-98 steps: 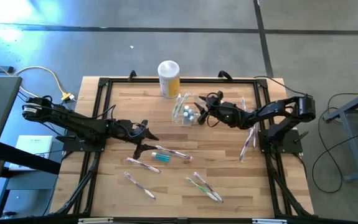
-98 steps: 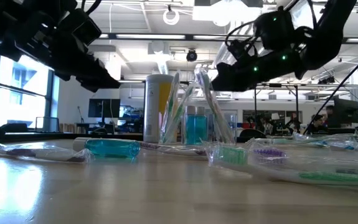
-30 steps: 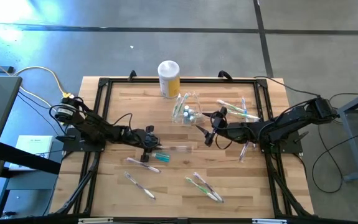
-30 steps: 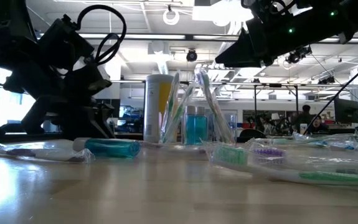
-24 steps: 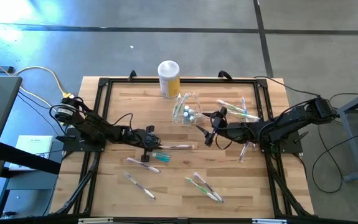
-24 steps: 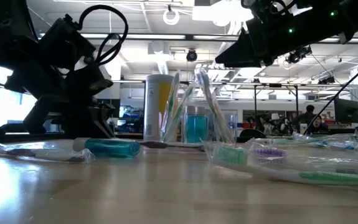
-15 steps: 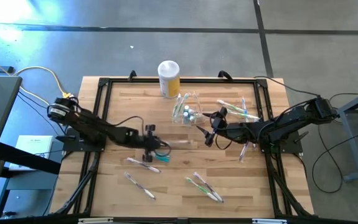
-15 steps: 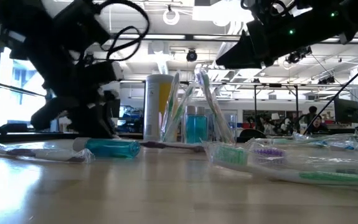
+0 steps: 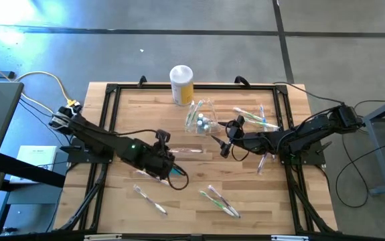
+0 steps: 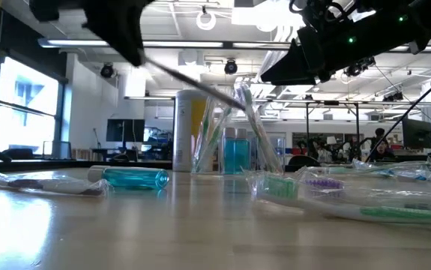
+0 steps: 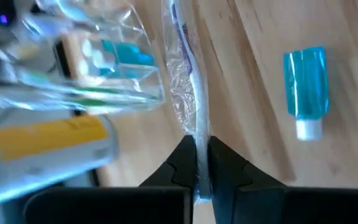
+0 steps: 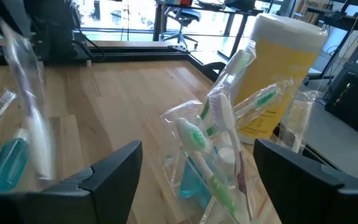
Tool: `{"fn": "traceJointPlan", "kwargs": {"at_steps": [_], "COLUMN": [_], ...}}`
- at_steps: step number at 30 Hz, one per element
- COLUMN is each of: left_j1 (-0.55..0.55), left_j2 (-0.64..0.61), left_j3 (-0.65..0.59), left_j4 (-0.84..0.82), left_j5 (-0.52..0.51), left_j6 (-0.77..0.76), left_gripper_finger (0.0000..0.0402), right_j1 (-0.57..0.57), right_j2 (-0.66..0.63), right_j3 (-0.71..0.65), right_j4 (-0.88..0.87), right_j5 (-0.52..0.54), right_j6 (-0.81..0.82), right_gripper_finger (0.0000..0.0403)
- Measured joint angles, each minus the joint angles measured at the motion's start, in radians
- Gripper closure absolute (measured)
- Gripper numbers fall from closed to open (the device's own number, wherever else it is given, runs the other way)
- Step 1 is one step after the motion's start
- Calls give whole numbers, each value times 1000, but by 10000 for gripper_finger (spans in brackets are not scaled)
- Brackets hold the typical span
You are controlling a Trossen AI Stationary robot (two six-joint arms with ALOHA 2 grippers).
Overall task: Pick & Place toothbrushing station
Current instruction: Put the purple toothbrush into the transparent organizer
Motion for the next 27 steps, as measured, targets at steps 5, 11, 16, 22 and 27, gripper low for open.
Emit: {"fn": "traceJointPlan", "kwargs": {"at_steps": [5,11,16,22,27], "left_j1": [15,65,124,149,144], "left_j2": [0,51,131,226,270], "left_j3": [95,166,210,281,364], "left_j4": [-137,-308,-351,-427,-463], "left_j5": [-55,-112,-183,-241,-255], "left_j6": [107,181,297,354,354], "left_gripper_finger": [389,389,389,389,389], "right_j1": [0,0,0,0,0], "right_j2": [0,0,0,0,0], "right_j3": [0,0,0,0,0], "right_j4": [10,14,14,9,-20], "right_j5": [3,4,5,5,4], "right_j6": [1,9,9,26,33], "right_gripper_finger": [104,104,104,104,104]}}
